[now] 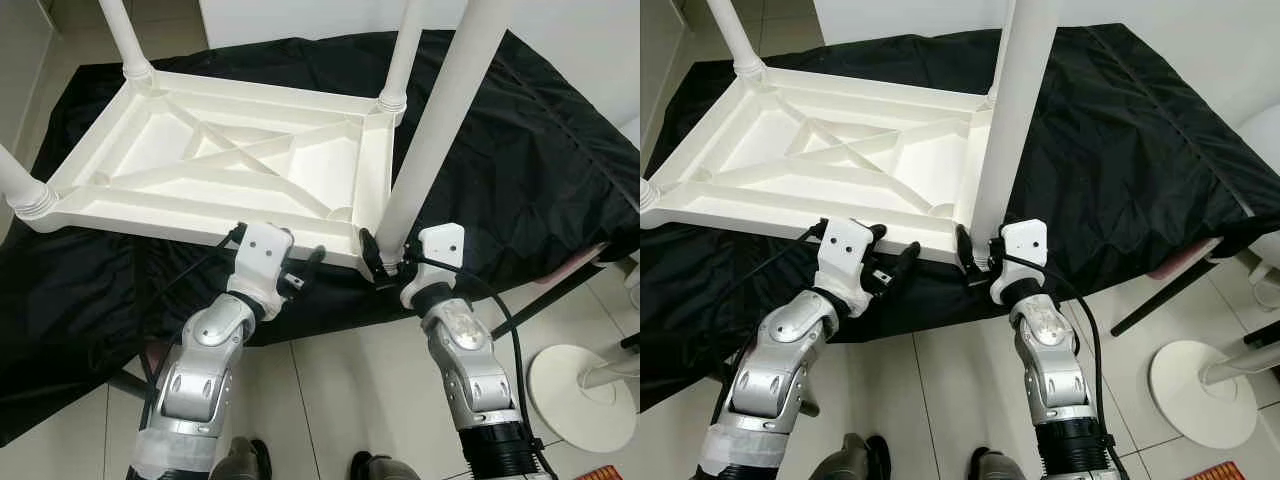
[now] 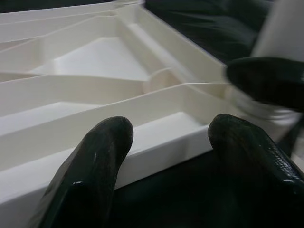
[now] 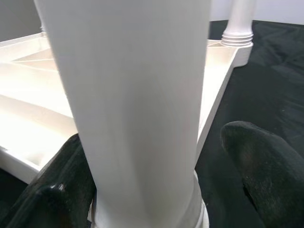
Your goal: Building children table
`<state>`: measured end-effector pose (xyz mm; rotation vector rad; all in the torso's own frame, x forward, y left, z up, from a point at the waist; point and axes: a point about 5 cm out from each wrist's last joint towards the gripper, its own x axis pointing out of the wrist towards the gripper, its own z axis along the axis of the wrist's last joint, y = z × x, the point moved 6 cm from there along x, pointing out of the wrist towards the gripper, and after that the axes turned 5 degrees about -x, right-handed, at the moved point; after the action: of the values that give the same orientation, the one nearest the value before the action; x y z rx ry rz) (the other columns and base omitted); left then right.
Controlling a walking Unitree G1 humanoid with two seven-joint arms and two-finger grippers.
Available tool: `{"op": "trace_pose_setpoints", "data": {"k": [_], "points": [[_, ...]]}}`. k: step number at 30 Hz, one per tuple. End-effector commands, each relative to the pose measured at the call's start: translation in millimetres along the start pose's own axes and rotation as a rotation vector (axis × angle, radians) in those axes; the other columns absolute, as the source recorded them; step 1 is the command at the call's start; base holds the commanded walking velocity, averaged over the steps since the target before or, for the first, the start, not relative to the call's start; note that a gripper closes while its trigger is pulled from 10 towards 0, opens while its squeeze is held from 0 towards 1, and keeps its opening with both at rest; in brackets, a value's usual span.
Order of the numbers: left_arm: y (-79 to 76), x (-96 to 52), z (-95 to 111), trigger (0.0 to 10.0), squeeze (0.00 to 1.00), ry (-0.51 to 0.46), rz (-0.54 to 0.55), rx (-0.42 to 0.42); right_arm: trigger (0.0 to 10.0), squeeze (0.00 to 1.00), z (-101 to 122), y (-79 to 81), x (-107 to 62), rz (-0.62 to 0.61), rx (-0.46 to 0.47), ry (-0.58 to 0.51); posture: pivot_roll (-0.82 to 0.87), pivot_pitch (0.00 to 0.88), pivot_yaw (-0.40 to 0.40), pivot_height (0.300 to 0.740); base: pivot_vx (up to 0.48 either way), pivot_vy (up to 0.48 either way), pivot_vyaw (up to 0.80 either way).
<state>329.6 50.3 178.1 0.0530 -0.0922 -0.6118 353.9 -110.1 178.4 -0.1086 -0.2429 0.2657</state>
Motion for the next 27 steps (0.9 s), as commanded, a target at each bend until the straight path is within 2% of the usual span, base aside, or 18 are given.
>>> {"op": "trace_pose_setpoints", "data": {"k": [1, 4, 7, 10, 11, 16, 18, 21, 27], "points": [[-8.0, -1.4, 3, 10.0, 0.00, -0.013, -0.057, 0.011, 10.0, 0.00, -13, -5.3, -3.3, -0.009, 0.014, 0.051, -0.10, 0.195, 0.039, 0.740, 0.000, 0.000, 0.00], [-24.9, -2.4, -1, 10.0, 0.00, -0.001, -0.150, 0.054, 10.0, 0.00, -8, 0.2, 5.3, 0.090, -0.030, 0.016, -0.11, 0.191, 0.052, 0.740, 0.000, 0.000, 0.00], [-29.1, -2.8, -3, 10.0, 0.00, 0.004, -0.170, 0.062, 10.0, 0.00, -8, 1.8, 7.0, 0.113, -0.046, 0.009, -0.11, 0.191, 0.052, 0.740, 0.000, 0.000, 0.00], [-39.9, -4.7, -2, 10.0, 0.00, 0.004, -0.211, 0.071, 10.0, 0.00, -7, 7.7, 11.6, 0.249, -0.083, 0.002, -0.12, 0.170, 0.058, 0.740, 0.000, 0.000, 0.00], [-39.9, -4.7, -2, 10.0, 0.00, 0.004, -0.211, 0.071, 10.0, 0.00, -7, 7.7, 11.6, 0.249, -0.083, 0.002, -0.12, 0.170, 0.058, 0.740, 0.000, 0.000, 0.00], [-40.4, -4.6, 1, 10.0, 0.00, -0.003, -0.238, 0.083, 10.0, 0.00, -7, 13.7, 12.0, 0.414, -0.088, -0.004, -0.10, 0.138, 0.070, 0.740, 0.000, 0.000, 0.00], [-40.4, -4.6, 1, 10.0, 0.00, -0.003, -0.238, 0.083, 10.0, 0.00, -7, 13.7, 12.0, 0.414, -0.088, -0.004, -0.10, 0.138, 0.070, 0.740, 0.000, 0.000, 0.00], [-38.4, -3.6, 5, 10.0, 0.00, -0.001, -0.292, 0.128, 10.0, 0.00, -9, 23.6, 15.8, 0.574, -0.152, 0.004, -0.08, 0.108, 0.066, 0.740, 0.000, 0.000, 0.00], [-40.3, -5.5, 4, 10.0, 0.00, 0.017, -0.338, 0.167, 10.0, 0.00, -13, 24.0, 20.8, 0.637, -0.207, 0.014, -0.06, 0.106, 0.056, 0.740, 0.000, 0.000, 0.00]]}}
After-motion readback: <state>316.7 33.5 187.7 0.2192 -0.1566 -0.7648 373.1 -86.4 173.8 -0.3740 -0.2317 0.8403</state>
